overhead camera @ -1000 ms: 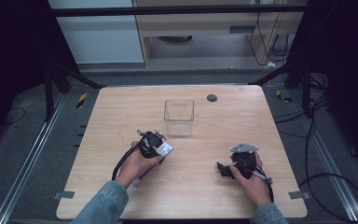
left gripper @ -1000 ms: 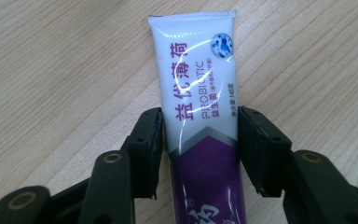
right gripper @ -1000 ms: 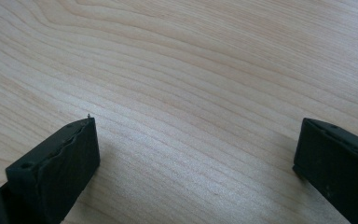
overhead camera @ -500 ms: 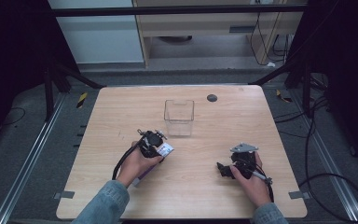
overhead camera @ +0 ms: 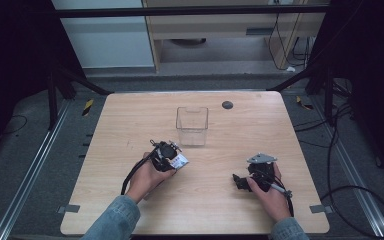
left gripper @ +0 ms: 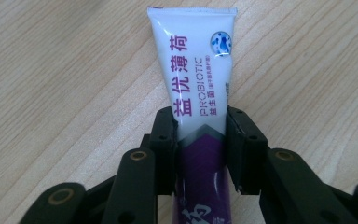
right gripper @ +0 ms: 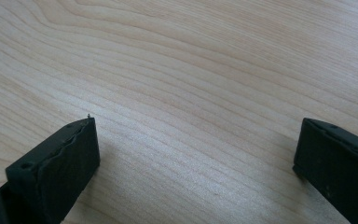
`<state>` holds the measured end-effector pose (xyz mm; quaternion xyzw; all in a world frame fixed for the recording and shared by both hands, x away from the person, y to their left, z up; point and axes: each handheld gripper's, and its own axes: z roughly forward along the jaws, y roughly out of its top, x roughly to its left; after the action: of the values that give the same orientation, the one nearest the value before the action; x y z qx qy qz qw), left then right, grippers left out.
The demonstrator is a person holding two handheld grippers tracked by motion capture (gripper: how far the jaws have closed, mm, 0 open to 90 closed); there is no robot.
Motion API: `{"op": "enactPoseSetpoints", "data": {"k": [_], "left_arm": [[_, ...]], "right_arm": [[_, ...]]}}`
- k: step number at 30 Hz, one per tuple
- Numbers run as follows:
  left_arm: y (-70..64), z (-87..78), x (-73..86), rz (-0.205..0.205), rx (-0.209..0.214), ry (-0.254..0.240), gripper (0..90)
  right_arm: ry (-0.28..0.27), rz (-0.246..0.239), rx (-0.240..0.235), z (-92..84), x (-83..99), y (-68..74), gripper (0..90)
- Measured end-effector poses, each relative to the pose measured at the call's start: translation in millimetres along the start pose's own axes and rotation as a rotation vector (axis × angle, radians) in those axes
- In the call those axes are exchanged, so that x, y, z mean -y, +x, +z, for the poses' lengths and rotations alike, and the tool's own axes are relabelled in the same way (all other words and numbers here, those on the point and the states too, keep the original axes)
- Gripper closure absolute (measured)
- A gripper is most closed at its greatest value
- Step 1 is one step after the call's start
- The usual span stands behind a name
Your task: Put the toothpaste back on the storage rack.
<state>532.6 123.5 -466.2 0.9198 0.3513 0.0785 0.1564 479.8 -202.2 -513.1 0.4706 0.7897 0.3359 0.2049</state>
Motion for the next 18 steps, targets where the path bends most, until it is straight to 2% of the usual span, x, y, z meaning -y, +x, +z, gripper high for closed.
{"op": "enactPoseSetpoints", "data": {"k": [8,10,12,13,18], "left_arm": [[0.5,-3.0,1.4,0.001,0.019,-0.011,72.0],[1.4,-5.3,1.4,0.001,0.027,-0.016,75.9],[1.3,-6.0,1.7,0.005,0.027,-0.015,76.3],[1.1,-6.1,1.6,0.006,0.027,-0.014,76.6],[1.7,-7.4,2.4,0.002,0.028,-0.020,77.6]], "right_arm": [[0.000,-0.001,0.000,0.0,0.0,-0.1,0.3],[0.000,-0.001,0.000,0.0,0.0,-0.1,0.3],[0.006,0.018,-0.006,-0.8,-0.5,0.9,0.3],[0.000,-0.001,0.000,0.0,0.0,-0.1,0.3],[0.000,-0.001,0.000,0.0,0.0,-0.1,0.3]]}}
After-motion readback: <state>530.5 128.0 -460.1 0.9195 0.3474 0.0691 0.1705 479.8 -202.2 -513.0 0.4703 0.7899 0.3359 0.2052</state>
